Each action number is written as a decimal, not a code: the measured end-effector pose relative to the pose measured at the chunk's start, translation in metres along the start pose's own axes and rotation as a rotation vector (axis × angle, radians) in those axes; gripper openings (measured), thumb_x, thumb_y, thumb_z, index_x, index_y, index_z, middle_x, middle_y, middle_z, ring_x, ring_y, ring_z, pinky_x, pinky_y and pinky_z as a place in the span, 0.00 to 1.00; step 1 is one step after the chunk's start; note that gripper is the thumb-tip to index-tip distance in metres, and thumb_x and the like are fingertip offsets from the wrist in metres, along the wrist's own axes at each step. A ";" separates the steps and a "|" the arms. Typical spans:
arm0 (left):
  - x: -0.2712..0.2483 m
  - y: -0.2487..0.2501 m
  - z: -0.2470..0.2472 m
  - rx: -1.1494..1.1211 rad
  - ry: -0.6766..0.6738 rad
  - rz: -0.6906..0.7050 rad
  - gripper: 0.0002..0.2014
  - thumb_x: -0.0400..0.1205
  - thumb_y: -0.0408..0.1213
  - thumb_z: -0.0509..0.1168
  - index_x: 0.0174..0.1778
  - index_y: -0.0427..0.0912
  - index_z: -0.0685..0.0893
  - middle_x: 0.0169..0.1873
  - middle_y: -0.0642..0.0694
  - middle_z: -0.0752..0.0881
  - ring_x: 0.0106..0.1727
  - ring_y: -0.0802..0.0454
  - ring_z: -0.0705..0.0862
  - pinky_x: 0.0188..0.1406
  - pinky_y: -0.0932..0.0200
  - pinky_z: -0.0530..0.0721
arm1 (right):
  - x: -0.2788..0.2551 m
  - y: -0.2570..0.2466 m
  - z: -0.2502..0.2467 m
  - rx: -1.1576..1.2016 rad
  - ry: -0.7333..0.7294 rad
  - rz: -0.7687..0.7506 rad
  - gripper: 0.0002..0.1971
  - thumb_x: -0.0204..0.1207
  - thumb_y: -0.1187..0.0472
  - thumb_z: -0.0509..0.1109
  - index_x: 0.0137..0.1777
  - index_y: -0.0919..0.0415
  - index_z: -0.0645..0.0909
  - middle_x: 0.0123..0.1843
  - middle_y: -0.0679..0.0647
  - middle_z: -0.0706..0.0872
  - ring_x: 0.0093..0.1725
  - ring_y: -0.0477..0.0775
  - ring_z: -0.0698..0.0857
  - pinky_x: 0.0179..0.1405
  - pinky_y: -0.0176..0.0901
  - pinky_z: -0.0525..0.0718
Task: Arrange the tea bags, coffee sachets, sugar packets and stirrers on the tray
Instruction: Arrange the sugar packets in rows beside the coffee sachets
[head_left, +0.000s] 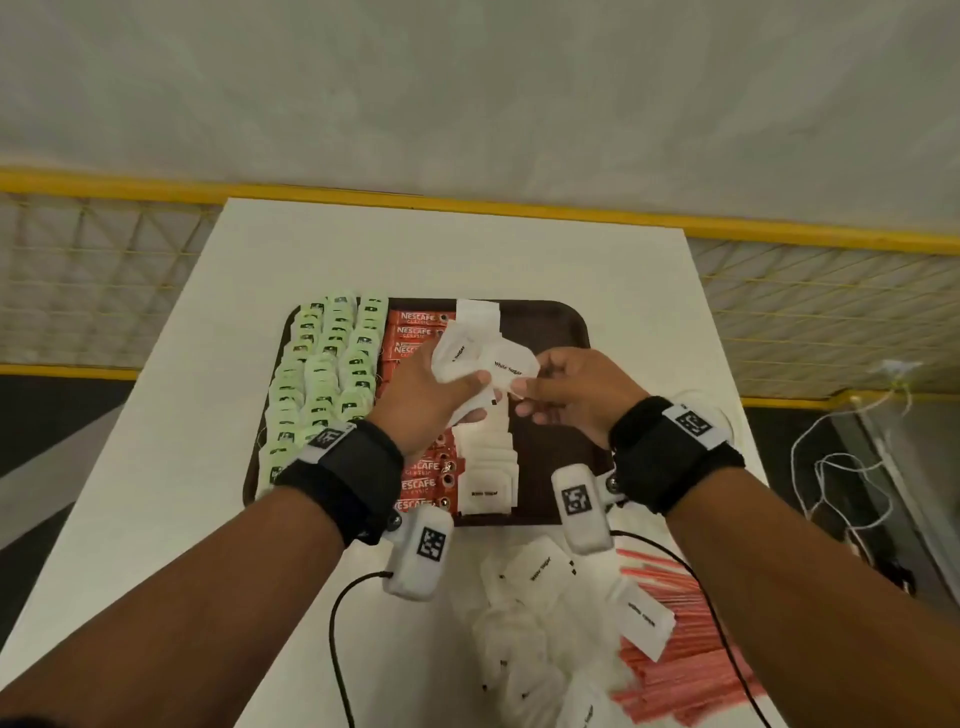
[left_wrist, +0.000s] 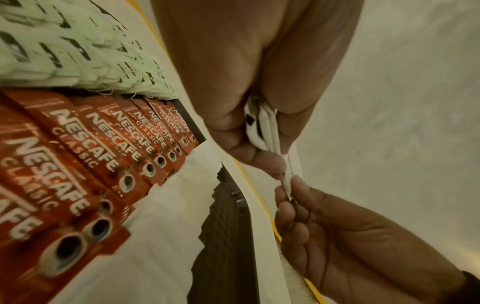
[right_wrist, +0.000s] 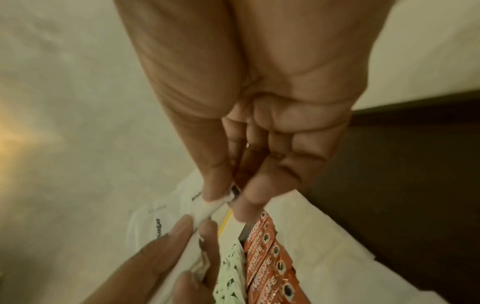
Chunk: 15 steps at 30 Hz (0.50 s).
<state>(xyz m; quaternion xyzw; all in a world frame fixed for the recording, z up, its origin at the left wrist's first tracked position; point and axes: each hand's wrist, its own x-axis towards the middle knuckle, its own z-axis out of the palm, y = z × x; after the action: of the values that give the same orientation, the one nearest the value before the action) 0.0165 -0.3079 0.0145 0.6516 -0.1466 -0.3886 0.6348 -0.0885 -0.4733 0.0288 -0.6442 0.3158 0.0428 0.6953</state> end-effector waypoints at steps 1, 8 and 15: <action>0.008 0.000 0.000 -0.003 0.004 -0.007 0.22 0.81 0.31 0.71 0.71 0.45 0.77 0.61 0.45 0.88 0.56 0.47 0.90 0.49 0.48 0.91 | 0.008 0.002 -0.002 0.056 0.013 -0.001 0.16 0.75 0.67 0.75 0.60 0.72 0.80 0.49 0.65 0.89 0.38 0.52 0.88 0.37 0.39 0.86; 0.050 -0.001 -0.006 -0.076 0.062 -0.102 0.16 0.84 0.32 0.67 0.68 0.41 0.79 0.58 0.41 0.89 0.54 0.45 0.91 0.44 0.54 0.90 | 0.086 0.007 -0.029 0.070 0.317 -0.051 0.09 0.77 0.67 0.74 0.56 0.65 0.83 0.43 0.58 0.89 0.34 0.49 0.86 0.31 0.38 0.83; 0.064 -0.009 -0.024 -0.178 0.129 -0.199 0.11 0.84 0.28 0.62 0.61 0.40 0.81 0.55 0.38 0.88 0.51 0.44 0.91 0.44 0.50 0.91 | 0.141 0.022 -0.042 -0.132 0.418 0.022 0.09 0.80 0.67 0.70 0.59 0.66 0.81 0.43 0.59 0.87 0.31 0.50 0.84 0.26 0.34 0.85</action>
<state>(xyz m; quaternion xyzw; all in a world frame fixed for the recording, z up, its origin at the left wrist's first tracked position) 0.0724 -0.3328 -0.0173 0.6275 -0.0051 -0.4183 0.6567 -0.0024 -0.5576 -0.0589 -0.6797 0.4569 -0.0634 0.5703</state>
